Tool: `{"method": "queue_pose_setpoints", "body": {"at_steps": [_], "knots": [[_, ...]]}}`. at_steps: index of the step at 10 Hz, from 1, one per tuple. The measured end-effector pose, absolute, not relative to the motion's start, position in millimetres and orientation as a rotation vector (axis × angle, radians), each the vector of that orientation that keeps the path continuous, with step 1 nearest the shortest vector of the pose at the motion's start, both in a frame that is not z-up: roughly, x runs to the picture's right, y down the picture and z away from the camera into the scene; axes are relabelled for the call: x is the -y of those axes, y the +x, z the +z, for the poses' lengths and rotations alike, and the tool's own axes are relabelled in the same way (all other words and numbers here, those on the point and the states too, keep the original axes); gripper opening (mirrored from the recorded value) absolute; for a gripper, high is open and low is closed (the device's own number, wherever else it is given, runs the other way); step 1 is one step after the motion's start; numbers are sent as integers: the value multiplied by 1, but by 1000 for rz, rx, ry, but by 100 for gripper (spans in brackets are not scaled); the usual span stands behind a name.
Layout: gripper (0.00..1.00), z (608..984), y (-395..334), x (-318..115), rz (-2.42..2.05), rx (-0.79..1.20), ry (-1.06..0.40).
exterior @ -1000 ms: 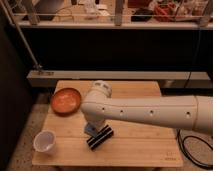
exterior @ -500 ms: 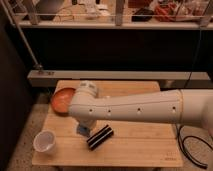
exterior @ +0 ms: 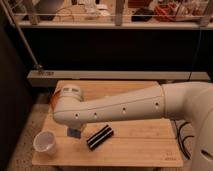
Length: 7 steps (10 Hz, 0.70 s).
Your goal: Place the white sponge in the ceramic cup
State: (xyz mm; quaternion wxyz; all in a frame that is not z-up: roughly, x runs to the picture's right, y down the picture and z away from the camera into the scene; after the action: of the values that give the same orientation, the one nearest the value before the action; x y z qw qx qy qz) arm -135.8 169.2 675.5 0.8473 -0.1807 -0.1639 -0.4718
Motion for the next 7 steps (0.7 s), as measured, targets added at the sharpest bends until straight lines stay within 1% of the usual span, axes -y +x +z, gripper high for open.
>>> {"method": "queue_pose_setpoints", "body": {"at_steps": [5, 7], "knots": [[3, 673, -176, -174, -1056, 370, -348], [3, 673, -182, -176, -1075, 372, -338]]}}
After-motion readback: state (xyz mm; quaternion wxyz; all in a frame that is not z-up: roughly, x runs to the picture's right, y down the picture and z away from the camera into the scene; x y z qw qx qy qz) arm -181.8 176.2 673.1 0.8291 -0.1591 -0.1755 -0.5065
